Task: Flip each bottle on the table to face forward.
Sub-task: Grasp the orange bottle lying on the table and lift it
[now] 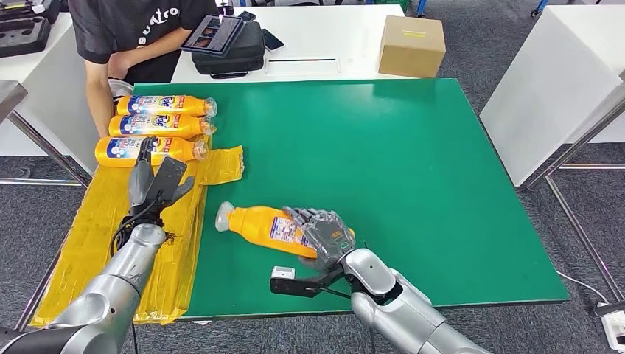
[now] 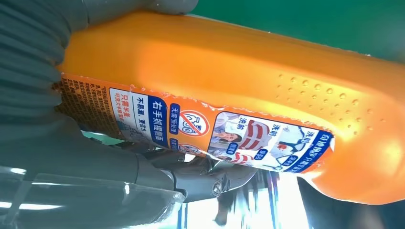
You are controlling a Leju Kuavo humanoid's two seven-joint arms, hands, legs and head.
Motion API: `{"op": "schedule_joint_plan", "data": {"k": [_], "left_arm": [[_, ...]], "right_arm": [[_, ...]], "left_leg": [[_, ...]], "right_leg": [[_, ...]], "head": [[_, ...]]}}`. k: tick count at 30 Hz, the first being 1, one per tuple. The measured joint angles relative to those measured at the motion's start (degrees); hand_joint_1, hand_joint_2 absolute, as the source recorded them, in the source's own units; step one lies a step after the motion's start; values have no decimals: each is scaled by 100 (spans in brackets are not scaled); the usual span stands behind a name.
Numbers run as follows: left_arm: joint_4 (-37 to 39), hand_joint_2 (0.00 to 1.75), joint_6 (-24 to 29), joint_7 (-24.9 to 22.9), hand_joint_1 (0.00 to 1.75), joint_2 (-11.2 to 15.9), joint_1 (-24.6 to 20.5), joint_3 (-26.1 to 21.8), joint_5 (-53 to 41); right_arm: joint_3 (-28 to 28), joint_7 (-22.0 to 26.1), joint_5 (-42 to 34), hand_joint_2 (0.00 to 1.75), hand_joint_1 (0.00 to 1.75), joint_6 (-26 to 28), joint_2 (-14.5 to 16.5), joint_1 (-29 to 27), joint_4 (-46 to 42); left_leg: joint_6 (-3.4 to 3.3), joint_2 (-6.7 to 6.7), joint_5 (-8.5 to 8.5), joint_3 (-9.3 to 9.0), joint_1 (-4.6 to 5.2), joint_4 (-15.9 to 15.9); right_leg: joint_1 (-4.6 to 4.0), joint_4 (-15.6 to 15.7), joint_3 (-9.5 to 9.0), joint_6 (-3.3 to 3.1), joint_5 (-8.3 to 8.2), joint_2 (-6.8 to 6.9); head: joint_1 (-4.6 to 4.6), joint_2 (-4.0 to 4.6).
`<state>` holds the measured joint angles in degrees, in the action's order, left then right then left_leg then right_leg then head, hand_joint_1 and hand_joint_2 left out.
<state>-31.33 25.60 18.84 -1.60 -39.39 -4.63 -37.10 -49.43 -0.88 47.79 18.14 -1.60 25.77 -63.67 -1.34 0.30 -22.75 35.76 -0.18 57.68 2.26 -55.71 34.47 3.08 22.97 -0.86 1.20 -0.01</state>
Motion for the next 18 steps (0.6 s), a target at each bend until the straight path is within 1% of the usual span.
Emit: {"op": "schedule_joint_plan", "data": {"k": [3, 5, 11, 14, 18], "left_arm": [[-97, 175, 17, 142, 0, -5, 86, 0, 84], [-200, 175, 49, 199, 0, -20, 132, 3, 104], [-660, 175, 46, 170, 0, -99, 360, 77, 106], [-845, 175, 37, 159, 0, -140, 462, 128, 120], [-991, 175, 32, 158, 0, -168, 530, 175, 129]], "right_arm": [[386, 223, -9, 175, 175, 585, 8, -128, -546], [648, 339, 21, 175, 175, 891, 57, -181, -742], [1291, 648, 174, 175, 175, 1789, 266, -351, -807], [1488, 727, 146, 175, 175, 1976, 334, -386, -747], [1612, 747, 142, 175, 175, 1993, 383, -423, -683]], "left_leg": [[0, 0, 0, 9, 0, 0], [0, 0, 0, 11, -1, 0], [0, 0, 0, 14, 0, 0], [0, 0, -1, 15, 0, 0], [0, 0, 0, 16, 1, 0]], "right_leg": [[0, 0, 10, 0, 0, 1], [0, 1, 12, 0, 0, 1], [1, 1, 14, 0, 0, 1], [1, 1, 14, 0, 0, 1], [2, 1, 16, 0, 0, 1]], "head": [[-1, 1], [-1, 0], [-1, 1], [-1, 0], [0, 0]]}}
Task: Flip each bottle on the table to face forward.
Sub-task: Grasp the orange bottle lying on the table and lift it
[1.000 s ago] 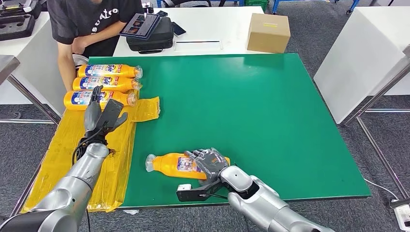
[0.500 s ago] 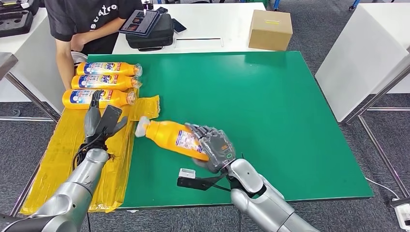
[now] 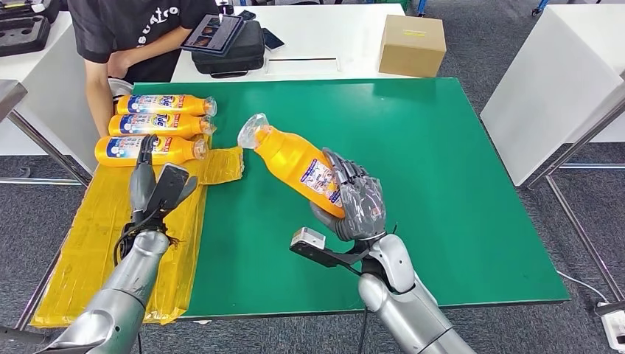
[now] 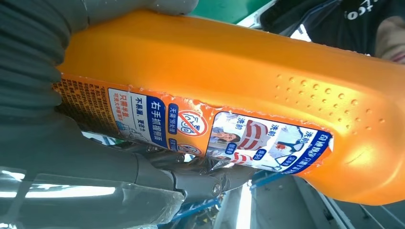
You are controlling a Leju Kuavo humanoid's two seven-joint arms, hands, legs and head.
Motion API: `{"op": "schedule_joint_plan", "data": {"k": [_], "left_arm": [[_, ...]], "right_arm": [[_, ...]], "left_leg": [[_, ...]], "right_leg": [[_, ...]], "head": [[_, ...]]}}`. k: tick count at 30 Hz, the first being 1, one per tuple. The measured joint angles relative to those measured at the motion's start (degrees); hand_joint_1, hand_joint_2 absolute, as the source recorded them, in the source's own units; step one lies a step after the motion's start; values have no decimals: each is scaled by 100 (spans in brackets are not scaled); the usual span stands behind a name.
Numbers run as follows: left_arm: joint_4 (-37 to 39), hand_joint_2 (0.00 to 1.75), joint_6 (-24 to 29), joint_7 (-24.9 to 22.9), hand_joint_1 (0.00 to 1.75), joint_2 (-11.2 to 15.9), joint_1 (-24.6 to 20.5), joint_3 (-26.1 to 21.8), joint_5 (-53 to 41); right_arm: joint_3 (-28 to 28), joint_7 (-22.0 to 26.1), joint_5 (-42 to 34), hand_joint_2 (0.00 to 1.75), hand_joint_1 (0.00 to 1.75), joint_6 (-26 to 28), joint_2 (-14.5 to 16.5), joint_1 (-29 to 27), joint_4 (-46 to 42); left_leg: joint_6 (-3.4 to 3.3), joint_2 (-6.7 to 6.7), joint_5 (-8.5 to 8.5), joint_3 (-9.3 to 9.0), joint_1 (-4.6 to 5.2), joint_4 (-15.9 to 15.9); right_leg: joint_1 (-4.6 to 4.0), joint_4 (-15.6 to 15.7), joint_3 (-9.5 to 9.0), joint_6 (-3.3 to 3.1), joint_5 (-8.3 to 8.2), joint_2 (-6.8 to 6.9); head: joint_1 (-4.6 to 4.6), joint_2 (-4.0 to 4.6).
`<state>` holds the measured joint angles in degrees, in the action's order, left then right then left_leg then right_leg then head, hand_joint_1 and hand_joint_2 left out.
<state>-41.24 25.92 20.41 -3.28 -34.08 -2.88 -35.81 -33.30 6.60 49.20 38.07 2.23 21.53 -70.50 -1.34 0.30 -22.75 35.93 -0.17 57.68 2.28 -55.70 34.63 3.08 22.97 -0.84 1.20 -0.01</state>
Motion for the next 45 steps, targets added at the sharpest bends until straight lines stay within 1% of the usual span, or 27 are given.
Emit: {"op": "schedule_joint_plan", "data": {"k": [5, 8, 10, 13, 18, 20, 22, 25, 28, 30, 32, 35, 45], "left_arm": [[-116, 175, -104, 4, 0, -20, 49, 23, 96], [-322, 175, -424, 9, 0, -59, 170, 79, 312], [-545, 175, -909, -31, 0, -108, 289, 176, 586], [-958, 175, -1895, -172, 0, -185, 481, 395, 1126], [-1784, 175, -3187, -509, 0, -233, 790, 880, 2071], [-2148, 175, -3614, -669, 0, -233, 904, 1119, 2381], [-2493, 175, -3868, -804, 0, -233, 1018, 1354, 2623], [-2883, 175, -4065, -920, 0, -233, 1156, 1608, 2958], [-3162, 175, -4165, -951, 0, -223, 1251, 1799, 3191], [-3331, 175, -4197, -957, 0, -213, 1304, 1934, 3264], [-3442, 175, -4201, -959, 0, -207, 1335, 2048, 3300], [-3530, 175, -4195, -959, 0, -202, 1352, 2171, 3339], [-3550, 175, -4126, -923, 0, -201, 1341, 2329, 3437]], "right_arm": [[107, 33, -38, 175, 175, 38, 63, -36, 56], [317, 285, -48, 175, 175, 95, 177, -126, 92], [558, 640, -39, 175, 175, 103, 315, -184, 160], [1040, 1319, -154, 175, 175, 103, 602, -185, 425], [2011, 2440, -116, 175, 175, 103, 1104, 77, 1187], [2437, 2842, -141, 175, 175, 104, 1284, 247, 1535], [2753, 3141, -465, 175, 175, 102, 1430, 420, 1881], [2856, 3290, -1486, 175, 175, -46, 1549, 609, 2278], [2824, 3299, -2518, 175, 175, -577, 1602, 748, 2553], [2772, 3303, -2970, 175, 175, -914, 1624, 832, 2736], [2685, 3305, -3145, 175, 175, -1030, 1640, 892, 2876], [2556, 3305, -3256, 175, 175, -1051, 1648, 965, 3043], [2132, 3307, -3272, 175, 175, -1020, 1714, 1076, 3419]], "left_leg": [[0, 0, 0, 1, -1, 0], [0, 0, 0, 3, -1, 0], [0, 0, 0, 8, 0, 0], [0, 0, 0, 13, 1, 0], [0, 2, 0, 15, 2, 0], [-1, 4, 1, 15, 1, 0], [-1, 4, 1, 15, 1, 0], [-1, 4, 1, 16, 1, 0], [-1, 4, 0, 18, 1, 0], [-1, 4, 0, 19, 1, 0], [-1, 5, 0, 19, 1, 0], [-1, 7, 0, 20, 1, 0], [0, 6, 1, 20, 1, 0]], "right_leg": [[-1, 0, 3, 0, 0, 0], [0, 0, 5, 0, 0, 0], [0, 0, 9, 0, 1, 0], [1, 0, 12, 0, 0, 1], [2, 0, 13, 1, 0, 3], [2, -1, 13, 1, 0, 6], [2, -1, 12, 1, 0, 7], [2, -1, 13, 1, 0, 6], [2, -1, 14, 1, 0, 7], [2, -1, 15, 1, 0, 7], [2, -1, 16, 1, 0, 8], [2, -1, 16, 1, 0, 10], [2, -1, 17, 1, 0, 10]], "head": [[0, 1], [0, -1], [-1, -1], [-1, 0], [0, 1], [-1, 0], [0, 0], [0, 0], [0, -1], [0, 1], [0, 0], [0, 0], [0, 1]]}}
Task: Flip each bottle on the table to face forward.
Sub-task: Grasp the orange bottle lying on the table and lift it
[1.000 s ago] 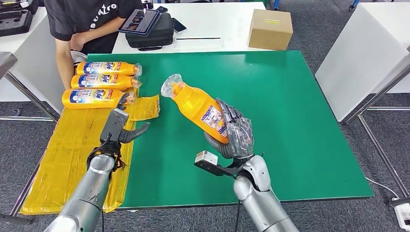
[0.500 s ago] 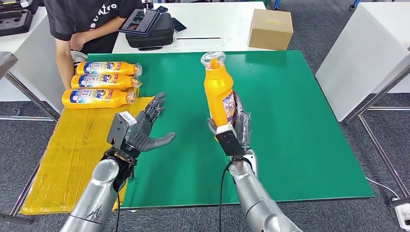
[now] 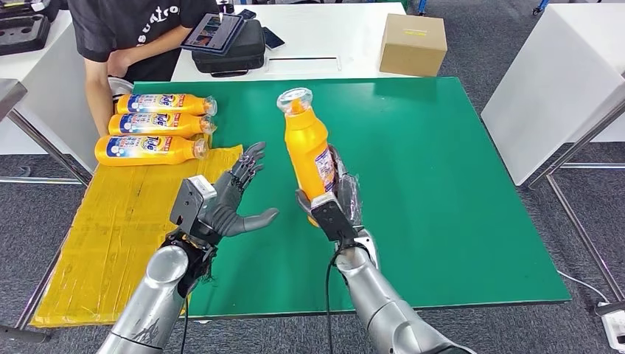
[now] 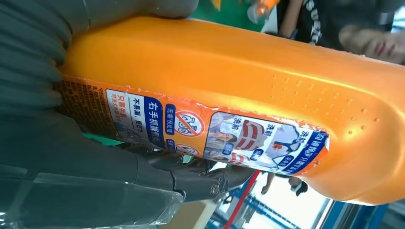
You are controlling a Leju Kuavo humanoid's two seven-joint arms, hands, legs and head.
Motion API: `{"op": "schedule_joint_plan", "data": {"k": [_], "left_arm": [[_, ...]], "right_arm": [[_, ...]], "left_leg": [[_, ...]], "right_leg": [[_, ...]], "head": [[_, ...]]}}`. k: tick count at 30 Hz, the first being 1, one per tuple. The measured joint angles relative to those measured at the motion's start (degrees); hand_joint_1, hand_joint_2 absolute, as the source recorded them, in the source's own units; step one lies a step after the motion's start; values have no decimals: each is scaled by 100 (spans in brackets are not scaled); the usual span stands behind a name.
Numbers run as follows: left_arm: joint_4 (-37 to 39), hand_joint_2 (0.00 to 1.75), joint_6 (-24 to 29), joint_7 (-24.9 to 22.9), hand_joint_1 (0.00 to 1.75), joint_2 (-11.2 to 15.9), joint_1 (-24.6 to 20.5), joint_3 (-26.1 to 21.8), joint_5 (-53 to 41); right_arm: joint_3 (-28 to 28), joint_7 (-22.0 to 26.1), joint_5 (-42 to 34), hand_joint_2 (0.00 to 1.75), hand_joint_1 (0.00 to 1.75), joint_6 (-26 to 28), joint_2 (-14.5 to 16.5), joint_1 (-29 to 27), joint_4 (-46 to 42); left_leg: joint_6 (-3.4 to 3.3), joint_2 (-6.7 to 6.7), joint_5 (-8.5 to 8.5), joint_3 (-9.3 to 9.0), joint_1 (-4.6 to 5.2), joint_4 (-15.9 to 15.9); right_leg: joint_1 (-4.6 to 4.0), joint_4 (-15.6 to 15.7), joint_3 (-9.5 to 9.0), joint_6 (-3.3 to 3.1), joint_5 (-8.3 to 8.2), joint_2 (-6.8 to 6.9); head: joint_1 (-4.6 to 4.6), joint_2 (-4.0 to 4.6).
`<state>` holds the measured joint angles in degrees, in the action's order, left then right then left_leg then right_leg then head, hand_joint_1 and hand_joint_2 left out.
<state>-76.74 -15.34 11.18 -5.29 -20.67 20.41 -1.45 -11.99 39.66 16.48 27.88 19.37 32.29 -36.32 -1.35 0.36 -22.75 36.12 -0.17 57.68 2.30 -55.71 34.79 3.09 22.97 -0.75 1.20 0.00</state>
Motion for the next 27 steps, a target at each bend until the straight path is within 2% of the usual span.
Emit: {"op": "schedule_joint_plan", "data": {"k": [15, 22, 27], "left_arm": [[0, 175, 188, 38, 0, 8, -12, 101, 115], [7, 175, 244, 75, 0, 15, -6, 87, 185], [43, 175, 251, 67, 0, 15, -47, 78, 199]], "right_arm": [[-931, 1, -323, 175, 175, 239, 99, 64, 161], [-1446, 1, -237, 175, 175, 534, 100, 17, 150], [-1887, 1, -161, 175, 175, 495, 107, -57, 119]], "left_leg": [[0, 0, 0, 1, 0, 0], [0, 0, 0, 1, 0, 0], [0, -1, 0, 2, 0, 0]], "right_leg": [[0, 0, 2, 0, 0, 0], [0, 0, 3, 0, 0, 0], [0, 0, 6, 0, 1, 0]], "head": [[0, -1], [0, 0], [-1, -1]]}}
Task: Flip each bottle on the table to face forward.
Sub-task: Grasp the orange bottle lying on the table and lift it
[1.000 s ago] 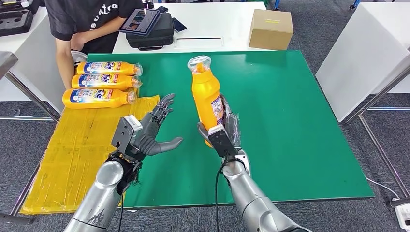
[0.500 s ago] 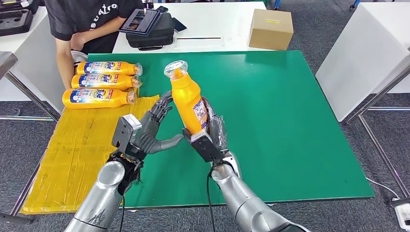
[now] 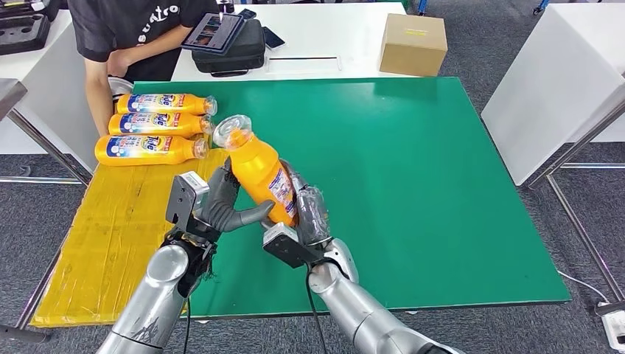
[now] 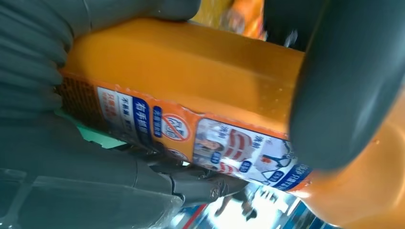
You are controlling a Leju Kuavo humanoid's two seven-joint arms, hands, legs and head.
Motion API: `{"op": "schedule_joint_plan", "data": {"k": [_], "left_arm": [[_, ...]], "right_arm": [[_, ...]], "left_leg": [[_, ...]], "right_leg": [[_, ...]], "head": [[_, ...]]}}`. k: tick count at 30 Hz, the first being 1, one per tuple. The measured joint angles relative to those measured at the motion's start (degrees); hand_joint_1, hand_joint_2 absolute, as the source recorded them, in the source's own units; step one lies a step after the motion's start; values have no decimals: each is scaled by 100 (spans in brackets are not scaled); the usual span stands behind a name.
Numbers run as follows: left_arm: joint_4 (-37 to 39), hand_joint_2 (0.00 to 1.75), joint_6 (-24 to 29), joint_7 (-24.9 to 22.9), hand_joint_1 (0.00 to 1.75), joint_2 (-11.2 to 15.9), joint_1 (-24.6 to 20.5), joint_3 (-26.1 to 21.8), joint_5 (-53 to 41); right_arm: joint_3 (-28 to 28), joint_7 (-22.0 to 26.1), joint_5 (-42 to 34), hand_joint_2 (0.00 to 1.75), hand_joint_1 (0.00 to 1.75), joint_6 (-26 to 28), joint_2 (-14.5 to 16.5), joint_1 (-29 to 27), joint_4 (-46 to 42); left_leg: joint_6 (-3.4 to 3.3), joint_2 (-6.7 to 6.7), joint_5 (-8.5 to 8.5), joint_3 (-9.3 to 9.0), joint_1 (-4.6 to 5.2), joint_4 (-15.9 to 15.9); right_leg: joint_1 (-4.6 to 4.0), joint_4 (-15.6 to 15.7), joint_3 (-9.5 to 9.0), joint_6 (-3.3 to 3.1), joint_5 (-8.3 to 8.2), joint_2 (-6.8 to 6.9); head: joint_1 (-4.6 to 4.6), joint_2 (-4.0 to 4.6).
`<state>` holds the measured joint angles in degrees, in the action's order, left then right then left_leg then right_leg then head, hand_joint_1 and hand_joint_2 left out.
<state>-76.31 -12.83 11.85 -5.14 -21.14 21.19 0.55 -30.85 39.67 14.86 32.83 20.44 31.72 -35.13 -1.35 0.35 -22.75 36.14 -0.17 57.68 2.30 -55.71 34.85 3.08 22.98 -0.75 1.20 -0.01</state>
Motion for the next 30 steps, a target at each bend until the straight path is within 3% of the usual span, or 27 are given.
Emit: {"op": "schedule_joint_plan", "data": {"k": [22, 23, 26, 27, 30], "left_arm": [[131, 175, -38, -234, 1, 50, -183, -261, 346], [139, 175, -42, -238, 27, 50, -191, -263, 351], [169, 175, -80, -272, 156, 50, -210, -280, 410], [183, 175, -99, -283, 174, 50, -215, -287, 445], [229, 175, -150, -293, 175, 50, -228, -303, 542]], "right_arm": [[-690, -104, 97, 175, 175, 126, 7, -11, -211], [-695, -105, 97, 175, 175, 144, 7, -9, -211], [-718, -110, 98, 175, 175, 217, 7, -4, -211], [-726, -112, 96, 175, 175, 232, 7, -4, -211], [-760, -118, 91, 175, 175, 264, 2, -4, -211]], "left_leg": [[0, 0, 0, 1, 0, 0], [0, 0, 0, 1, 0, 0], [0, 0, 0, 1, 0, 0], [0, 0, 0, 1, 0, 0], [0, 0, 0, 1, 0, 0]], "right_leg": [[0, 0, 0, 0, 0, 0], [0, 0, 0, 0, 0, 0], [0, 0, 0, 0, 0, 0], [0, 0, 0, 0, 0, 0], [0, 0, 0, 0, 0, 0]], "head": [[-1, 1], [0, 1], [0, -1], [-1, -1], [0, -1]]}}
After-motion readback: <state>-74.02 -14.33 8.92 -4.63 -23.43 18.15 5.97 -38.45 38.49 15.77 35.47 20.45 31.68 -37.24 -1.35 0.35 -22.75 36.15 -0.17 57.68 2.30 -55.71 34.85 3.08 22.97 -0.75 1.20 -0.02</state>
